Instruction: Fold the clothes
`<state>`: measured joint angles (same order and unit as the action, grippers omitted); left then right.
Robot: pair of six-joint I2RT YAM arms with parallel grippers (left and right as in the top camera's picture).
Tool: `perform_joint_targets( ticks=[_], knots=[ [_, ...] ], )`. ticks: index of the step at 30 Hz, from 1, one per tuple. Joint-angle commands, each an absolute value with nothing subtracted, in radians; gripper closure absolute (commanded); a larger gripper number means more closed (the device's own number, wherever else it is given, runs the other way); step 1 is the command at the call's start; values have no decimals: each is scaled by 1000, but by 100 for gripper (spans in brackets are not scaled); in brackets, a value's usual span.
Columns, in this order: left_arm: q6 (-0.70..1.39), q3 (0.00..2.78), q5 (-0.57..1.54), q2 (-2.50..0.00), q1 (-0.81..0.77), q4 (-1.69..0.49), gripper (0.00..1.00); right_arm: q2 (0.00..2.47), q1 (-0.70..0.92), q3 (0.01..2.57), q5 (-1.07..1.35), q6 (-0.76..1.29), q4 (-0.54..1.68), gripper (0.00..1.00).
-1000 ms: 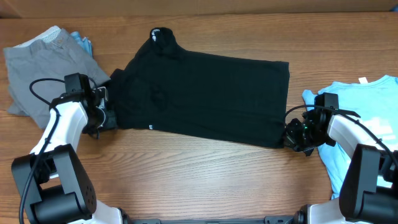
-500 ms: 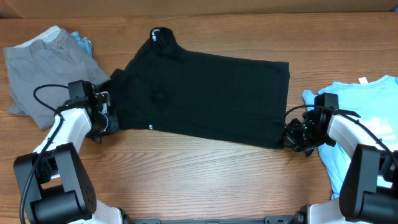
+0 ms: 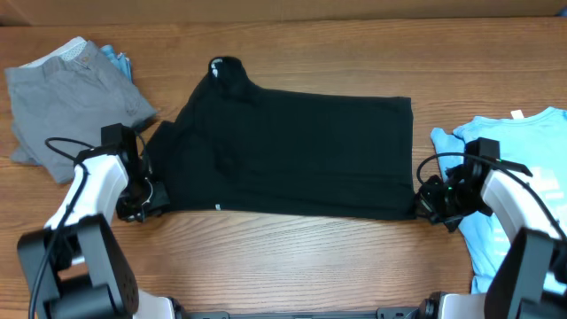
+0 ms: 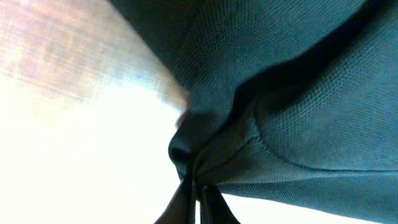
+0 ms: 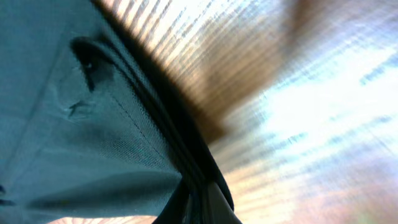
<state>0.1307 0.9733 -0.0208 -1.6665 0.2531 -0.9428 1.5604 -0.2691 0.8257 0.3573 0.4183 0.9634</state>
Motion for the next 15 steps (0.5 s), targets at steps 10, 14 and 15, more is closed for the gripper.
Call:
perform_joint_targets(
  ticks=[10, 14, 15],
  knots=[
    [252, 1004, -153, -1473, 272, -1173, 96, 1433, -284, 839, 232, 428, 1108, 96],
    [271, 1003, -167, -1473, 273, -1220, 96, 1433, -284, 839, 226, 447, 1135, 96],
    [271, 1003, -167, -1473, 273, -1225, 96, 1433, -284, 839, 224, 447, 1135, 96]
  ],
)
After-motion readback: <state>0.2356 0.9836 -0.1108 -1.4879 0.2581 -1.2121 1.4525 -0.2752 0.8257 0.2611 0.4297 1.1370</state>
